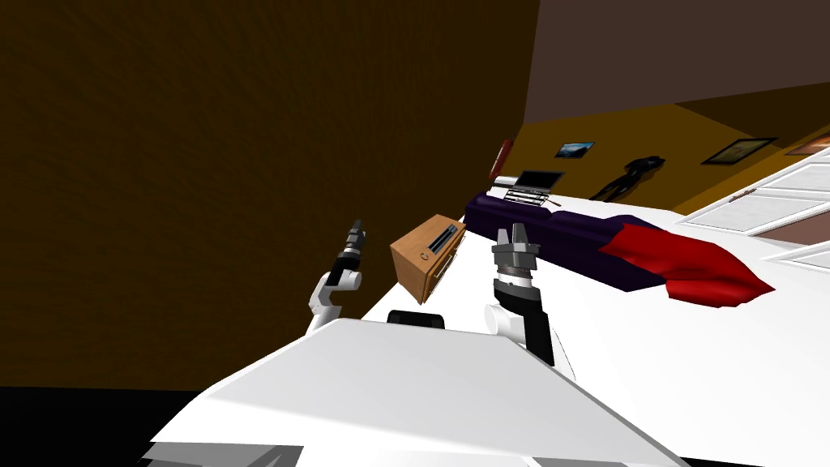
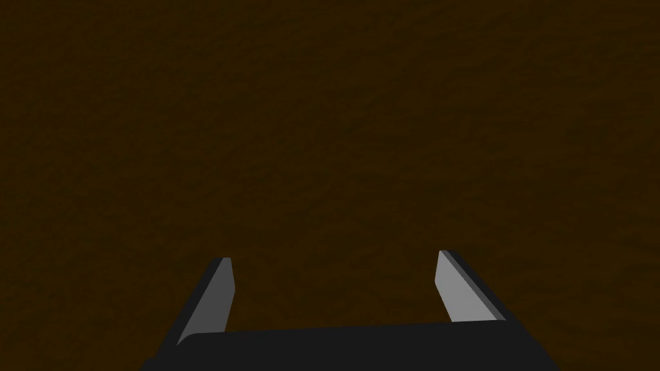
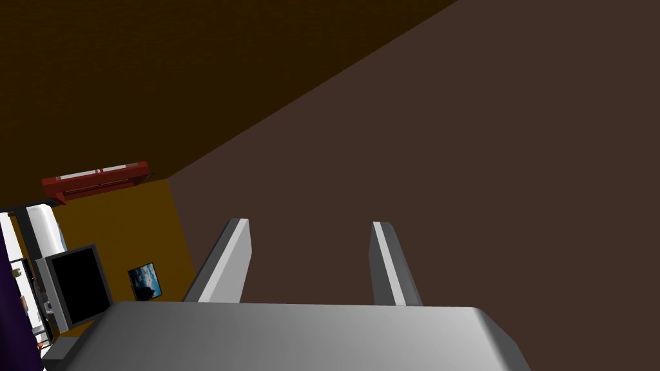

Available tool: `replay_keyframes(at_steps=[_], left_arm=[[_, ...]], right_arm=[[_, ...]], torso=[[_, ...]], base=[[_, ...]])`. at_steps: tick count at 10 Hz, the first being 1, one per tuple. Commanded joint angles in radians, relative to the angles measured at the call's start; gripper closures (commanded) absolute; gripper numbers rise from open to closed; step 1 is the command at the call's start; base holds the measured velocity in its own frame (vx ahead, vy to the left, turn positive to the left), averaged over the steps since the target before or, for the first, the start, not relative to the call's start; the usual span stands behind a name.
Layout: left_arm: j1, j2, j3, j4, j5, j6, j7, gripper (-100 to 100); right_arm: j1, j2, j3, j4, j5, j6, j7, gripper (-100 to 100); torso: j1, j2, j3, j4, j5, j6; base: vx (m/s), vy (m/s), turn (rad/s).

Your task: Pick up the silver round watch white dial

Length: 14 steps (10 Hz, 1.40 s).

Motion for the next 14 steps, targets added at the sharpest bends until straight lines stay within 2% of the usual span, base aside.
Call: replay_keyframes(at_steps=[1,2,3,4,5,6,8,9,10,11,12,13,14], left_arm=[[-0.006,-0.003,0.001,0.004,0.000,0.028,-0.003,-100],[-0.042,0.001,0.016,0.037,0.008,0.068,-0.013,-100],[-0.042,0.001,0.016,0.037,0.008,0.091,-0.013,-100],[-0.080,0.004,0.031,0.072,0.015,0.120,-0.023,-100],[-0.080,0.004,0.031,0.072,0.015,0.150,-0.023,-100],[-0.117,0.007,0.045,0.108,0.023,0.183,-0.035,-100],[-0.117,0.007,0.045,0.108,0.023,0.223,-0.035,-100],[-0.154,0.010,0.059,0.145,0.030,0.265,-0.047,-100],[-0.154,0.010,0.059,0.145,0.030,0.290,-0.047,-100],[-0.191,0.013,0.071,0.183,0.036,0.325,-0.060,-100],[-0.191,0.013,0.071,0.184,0.036,0.357,-0.060,-100],[-0.227,0.017,0.083,0.224,0.042,0.386,-0.074,-100],[-0.227,0.017,0.083,0.224,0.042,0.412,-0.074,-100]], right_arm=[[0.000,0.000,0.000,0.000,0.000,0.000,0.000,0],[0.000,0.000,0.000,0.000,0.000,0.000,0.000,0],[0.000,0.000,0.000,0.000,0.000,0.000,0.000,0],[0.000,0.000,0.000,0.000,0.000,0.000,0.000,0],[0.000,0.000,0.000,0.000,0.000,0.000,0.000,0],[0.000,0.000,0.000,0.000,0.000,0.000,0.000,0],[0.000,0.000,0.000,0.000,0.000,0.000,0.000,0],[0.000,0.000,0.000,0.000,0.000,0.000,0.000,0],[0.000,0.000,0.000,0.000,0.000,0.000,0.000,0],[0.000,0.000,0.000,0.000,0.000,0.000,0.000,0],[0.000,0.000,0.000,0.000,0.000,0.000,0.000,0],[0.000,0.000,0.000,0.000,0.000,0.000,0.000,0],[0.000,0.000,0.000,0.000,0.000,0.000,0.000,0]], torso=[[0.000,0.000,0.000,0.000,0.000,0.000],[0.000,0.000,0.000,0.000,0.000,0.000],[0.000,0.000,0.000,0.000,0.000,0.000],[0.000,0.000,0.000,0.000,0.000,0.000],[-0.001,0.000,0.000,0.000,0.000,0.000],[-0.001,0.000,0.000,0.000,0.000,0.000],[-0.001,0.000,0.000,0.000,0.000,0.000],[0.000,0.000,0.000,0.000,0.000,0.000],[-0.001,0.000,0.000,0.000,0.000,0.000],[-0.001,0.000,0.000,0.000,0.000,0.000],[-0.001,0.000,0.000,0.000,0.000,0.000],[-0.001,0.000,0.000,0.000,0.000,0.000],[-0.001,0.000,0.000,0.000,0.000,0.000]], base=[[0.002,-0.007,-0.002],[0.003,-0.014,0.027],[0.003,-0.020,0.016],[0.004,-0.029,0.015],[0.003,-0.026,0.006],[-0.002,-0.030,0.005],[0.003,-0.018,0.001],[0.001,-0.029,-0.005],[0.002,-0.029,-0.005],[0.000,-0.040,-0.016],[0.004,-0.034,-0.009],[0.007,-0.037,-0.031],[0.002,-0.040,-0.016]])
